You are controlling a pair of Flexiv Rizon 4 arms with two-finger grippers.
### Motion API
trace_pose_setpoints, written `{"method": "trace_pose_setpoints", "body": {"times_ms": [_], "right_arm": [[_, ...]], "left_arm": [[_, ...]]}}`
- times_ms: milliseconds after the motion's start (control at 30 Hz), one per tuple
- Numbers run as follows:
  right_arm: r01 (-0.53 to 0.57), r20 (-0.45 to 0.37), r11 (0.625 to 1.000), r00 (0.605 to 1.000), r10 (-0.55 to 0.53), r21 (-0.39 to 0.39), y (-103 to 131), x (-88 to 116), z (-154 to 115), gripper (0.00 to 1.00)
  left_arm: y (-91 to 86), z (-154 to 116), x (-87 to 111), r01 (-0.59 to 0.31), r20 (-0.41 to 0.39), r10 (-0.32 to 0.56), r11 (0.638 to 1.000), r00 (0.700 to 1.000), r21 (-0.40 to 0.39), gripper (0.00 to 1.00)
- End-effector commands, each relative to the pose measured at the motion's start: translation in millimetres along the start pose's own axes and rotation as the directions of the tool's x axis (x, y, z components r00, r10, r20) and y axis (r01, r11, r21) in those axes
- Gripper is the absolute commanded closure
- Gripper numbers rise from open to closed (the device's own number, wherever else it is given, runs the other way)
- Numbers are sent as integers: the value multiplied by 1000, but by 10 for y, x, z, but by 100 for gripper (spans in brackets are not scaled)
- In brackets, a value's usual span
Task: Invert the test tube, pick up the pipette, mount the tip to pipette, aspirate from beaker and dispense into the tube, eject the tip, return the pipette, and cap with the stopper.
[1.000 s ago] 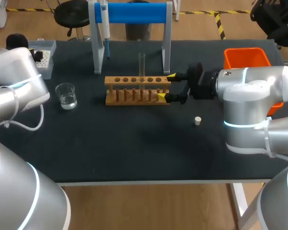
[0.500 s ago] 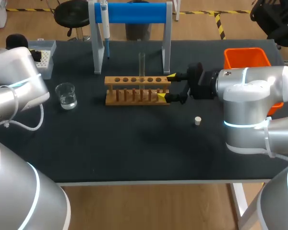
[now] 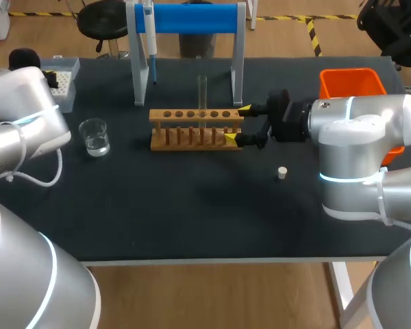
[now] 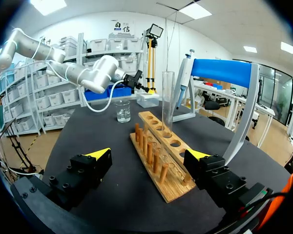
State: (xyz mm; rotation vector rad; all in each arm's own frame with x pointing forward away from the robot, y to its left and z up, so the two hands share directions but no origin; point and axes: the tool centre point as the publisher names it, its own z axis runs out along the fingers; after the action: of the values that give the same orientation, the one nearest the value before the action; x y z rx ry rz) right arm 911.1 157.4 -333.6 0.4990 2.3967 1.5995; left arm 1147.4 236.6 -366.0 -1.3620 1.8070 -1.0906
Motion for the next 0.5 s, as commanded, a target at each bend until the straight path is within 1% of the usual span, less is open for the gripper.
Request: {"method": "trace_pose_setpoints", "body": {"times_ms": [33,500], "right_arm": [[0,5,1000,1000,0,-2,-6,11,2,0],[0,5,1000,1000,0,-2,-6,11,2,0]], "left_arm": [[-36,-13,-20,-4,-3,4,1000,1000,-6,100],[-175,-92,-13,-33,12,33,999,999,-5,100]]}}
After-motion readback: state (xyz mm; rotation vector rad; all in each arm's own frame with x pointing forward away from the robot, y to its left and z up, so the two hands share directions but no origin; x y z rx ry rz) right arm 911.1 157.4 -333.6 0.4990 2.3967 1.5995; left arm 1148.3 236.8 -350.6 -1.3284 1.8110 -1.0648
